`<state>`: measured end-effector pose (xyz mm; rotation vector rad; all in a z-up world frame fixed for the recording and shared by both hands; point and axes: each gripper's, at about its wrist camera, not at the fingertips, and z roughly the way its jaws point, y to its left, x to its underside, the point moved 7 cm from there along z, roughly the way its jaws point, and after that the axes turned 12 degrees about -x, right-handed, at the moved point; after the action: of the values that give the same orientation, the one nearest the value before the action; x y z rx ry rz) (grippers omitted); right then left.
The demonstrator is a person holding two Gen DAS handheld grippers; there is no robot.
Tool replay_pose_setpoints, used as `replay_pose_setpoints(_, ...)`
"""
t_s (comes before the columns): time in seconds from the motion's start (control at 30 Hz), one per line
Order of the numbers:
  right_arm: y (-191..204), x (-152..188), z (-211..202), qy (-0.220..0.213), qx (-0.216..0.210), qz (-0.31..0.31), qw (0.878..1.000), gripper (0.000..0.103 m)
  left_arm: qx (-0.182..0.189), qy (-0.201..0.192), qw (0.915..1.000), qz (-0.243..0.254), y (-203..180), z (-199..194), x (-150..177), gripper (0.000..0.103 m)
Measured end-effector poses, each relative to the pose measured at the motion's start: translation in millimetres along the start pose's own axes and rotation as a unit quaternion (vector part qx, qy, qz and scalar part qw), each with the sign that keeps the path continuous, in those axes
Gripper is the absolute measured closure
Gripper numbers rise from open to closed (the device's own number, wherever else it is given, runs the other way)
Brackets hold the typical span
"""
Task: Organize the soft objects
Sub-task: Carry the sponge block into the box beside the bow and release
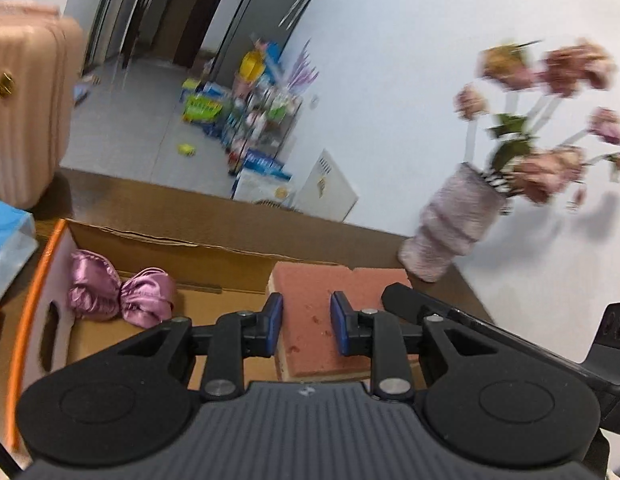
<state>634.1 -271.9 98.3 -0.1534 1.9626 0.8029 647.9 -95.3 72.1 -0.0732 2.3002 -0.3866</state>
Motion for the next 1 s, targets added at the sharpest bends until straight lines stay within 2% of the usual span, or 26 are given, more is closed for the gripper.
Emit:
replay_pose_setpoints(0.2,-46.8,9.7,77.6,0.071,0.049,0.001,0.996,0.078,-0.041,0.062,0.9972,0.002,14.9,89.9,-1.8,0.078)
replay_pose_setpoints(0.37,-55.1,27.9,119.0,0.134,0.110,-0.062,0.983,0.077,-0.061,0.101,0.9930,0.015,22.0,130.4,18.7,0.078)
replay_pose_setpoints(0.47,-57.4,34.6,131.1,0.151,0.127,-0.088,0.976,0.082,-0.067,0.106,0.9920,0.014,24.8,138.2,27.6,0.077)
replay_pose_setpoints(0.63,-49.2,30.9,128.4,0.150,0.124,-0.094,0.976,0.081,-0.085,0.095,0.9917,0.022,24.0,124.4,26.4,0.073)
replay_pose_setpoints(0.73,-35.4,25.1,111.8,0.142,0.114,-0.102,0.978,0.079,-0.092,0.083,0.9918,0.030,22.1,103.1,22.8,0.073)
replay_pose_setpoints(1.0,31.8,7.9,35.8,0.107,0.087,-0.134,0.981,0.074,-0.111,0.036,0.9919,0.050,15.3,4.8,28.5,0.072)
